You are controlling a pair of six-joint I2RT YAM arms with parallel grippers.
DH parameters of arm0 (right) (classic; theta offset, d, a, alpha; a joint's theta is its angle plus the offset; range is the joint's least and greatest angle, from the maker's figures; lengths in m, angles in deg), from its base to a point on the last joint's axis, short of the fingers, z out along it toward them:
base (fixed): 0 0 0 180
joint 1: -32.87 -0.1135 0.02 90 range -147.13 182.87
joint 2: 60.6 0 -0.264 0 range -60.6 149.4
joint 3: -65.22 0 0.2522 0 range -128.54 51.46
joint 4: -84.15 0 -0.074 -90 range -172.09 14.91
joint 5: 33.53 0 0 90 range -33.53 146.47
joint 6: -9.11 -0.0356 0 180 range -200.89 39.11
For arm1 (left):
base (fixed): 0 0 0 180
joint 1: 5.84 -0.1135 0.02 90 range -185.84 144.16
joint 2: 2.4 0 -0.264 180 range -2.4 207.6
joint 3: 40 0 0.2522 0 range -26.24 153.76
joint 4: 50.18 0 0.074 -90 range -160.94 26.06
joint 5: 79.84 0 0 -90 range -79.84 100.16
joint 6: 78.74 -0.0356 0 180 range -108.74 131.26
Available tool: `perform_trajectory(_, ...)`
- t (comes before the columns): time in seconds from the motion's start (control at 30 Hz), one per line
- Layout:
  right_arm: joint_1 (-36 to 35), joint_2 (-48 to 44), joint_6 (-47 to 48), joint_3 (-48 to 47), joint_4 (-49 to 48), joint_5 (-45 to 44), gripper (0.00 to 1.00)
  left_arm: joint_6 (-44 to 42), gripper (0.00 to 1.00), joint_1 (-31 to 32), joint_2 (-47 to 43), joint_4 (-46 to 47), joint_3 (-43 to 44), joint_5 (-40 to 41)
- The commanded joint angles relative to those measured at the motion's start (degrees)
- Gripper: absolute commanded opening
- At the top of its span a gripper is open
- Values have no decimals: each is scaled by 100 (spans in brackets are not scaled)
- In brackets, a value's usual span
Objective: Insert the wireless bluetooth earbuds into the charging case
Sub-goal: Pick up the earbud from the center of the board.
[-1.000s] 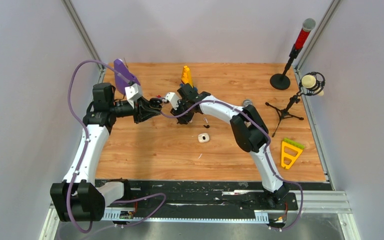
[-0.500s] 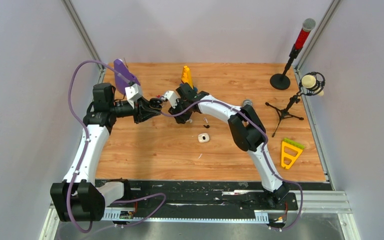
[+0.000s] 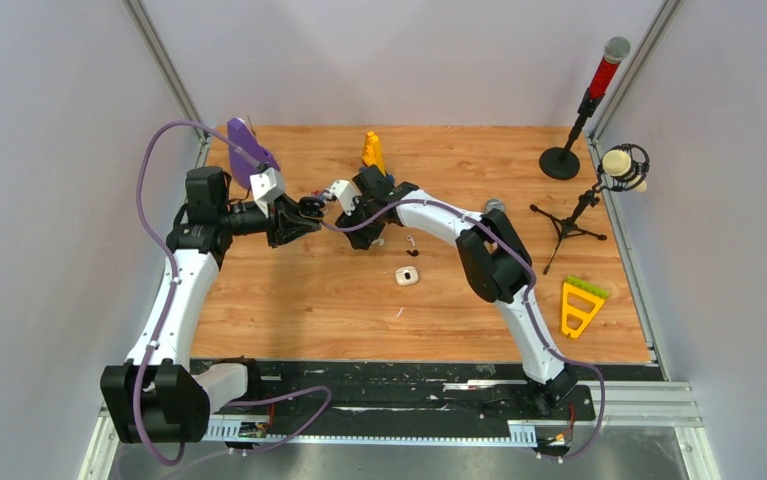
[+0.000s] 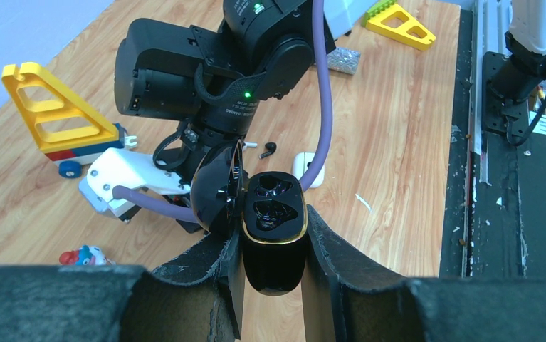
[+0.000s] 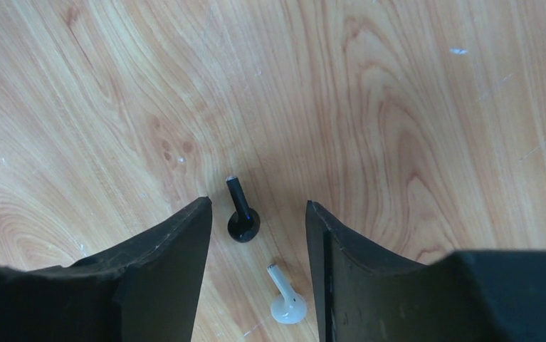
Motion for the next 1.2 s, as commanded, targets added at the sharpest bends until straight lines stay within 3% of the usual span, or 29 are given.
perform_trajectory(0.0, 36, -363, 32, 187, -181, -83, 53, 45, 8, -34, -90, 150, -2, -62)
perform_trajectory(0.57, 206, -350, 90, 8, -449, -393, 49, 42, 8, -35, -63, 151, 2, -74)
perform_trajectory(0.93, 320, -291, -446, -150, -465, 92, 44, 42, 8, -26, -107, 143, -2, -54)
perform_trajectory(1.17, 841, -599, -1468, 145, -528, 1304, 41, 38, 8, -35, -112, 142, 2, -73)
